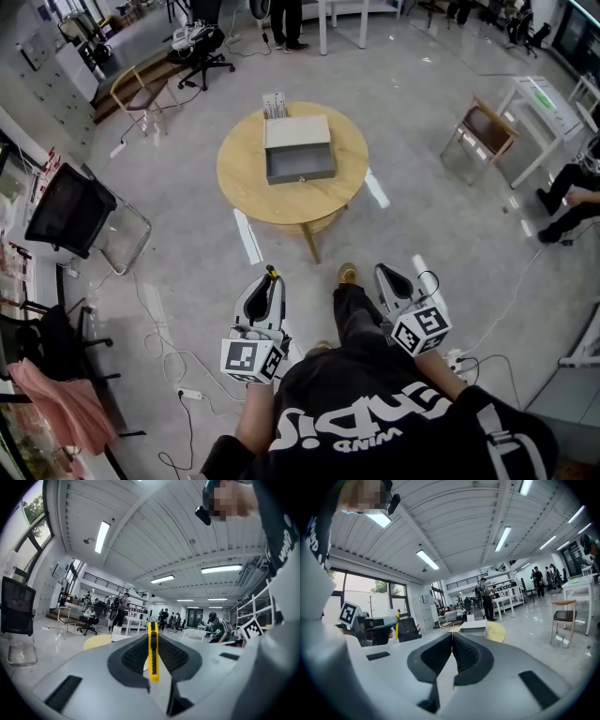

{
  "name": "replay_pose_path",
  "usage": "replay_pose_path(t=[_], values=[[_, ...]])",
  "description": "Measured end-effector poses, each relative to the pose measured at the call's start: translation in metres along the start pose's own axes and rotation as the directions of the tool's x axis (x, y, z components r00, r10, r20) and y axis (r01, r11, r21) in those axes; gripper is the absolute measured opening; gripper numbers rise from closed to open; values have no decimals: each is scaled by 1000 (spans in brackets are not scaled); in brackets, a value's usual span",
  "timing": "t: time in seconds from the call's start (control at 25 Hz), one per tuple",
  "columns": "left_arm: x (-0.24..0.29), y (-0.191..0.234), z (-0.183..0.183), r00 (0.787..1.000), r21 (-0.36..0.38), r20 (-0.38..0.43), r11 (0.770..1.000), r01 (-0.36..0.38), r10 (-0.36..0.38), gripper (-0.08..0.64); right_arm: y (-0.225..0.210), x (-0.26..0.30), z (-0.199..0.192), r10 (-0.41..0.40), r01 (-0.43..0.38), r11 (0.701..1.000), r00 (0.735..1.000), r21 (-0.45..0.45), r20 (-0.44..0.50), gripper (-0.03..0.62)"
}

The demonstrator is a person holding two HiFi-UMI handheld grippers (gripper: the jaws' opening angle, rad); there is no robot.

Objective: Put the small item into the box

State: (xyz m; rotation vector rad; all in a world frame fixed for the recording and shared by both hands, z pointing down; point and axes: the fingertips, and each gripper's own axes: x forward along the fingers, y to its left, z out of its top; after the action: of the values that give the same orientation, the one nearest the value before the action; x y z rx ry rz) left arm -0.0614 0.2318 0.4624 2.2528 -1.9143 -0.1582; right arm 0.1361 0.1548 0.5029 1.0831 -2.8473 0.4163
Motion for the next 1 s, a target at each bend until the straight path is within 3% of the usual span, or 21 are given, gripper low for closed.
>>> replay_pose_path(t=[0.6,1.0], values=[[93,57,14,1000,-29,15,1000,-6,6,72,-52,94,11,-8,8,1000,1000,11,-13,3],[180,99,45,1000,-36,22,999,-19,20,72,-97,176,53,10,-10,1000,1000,20,-24,3]])
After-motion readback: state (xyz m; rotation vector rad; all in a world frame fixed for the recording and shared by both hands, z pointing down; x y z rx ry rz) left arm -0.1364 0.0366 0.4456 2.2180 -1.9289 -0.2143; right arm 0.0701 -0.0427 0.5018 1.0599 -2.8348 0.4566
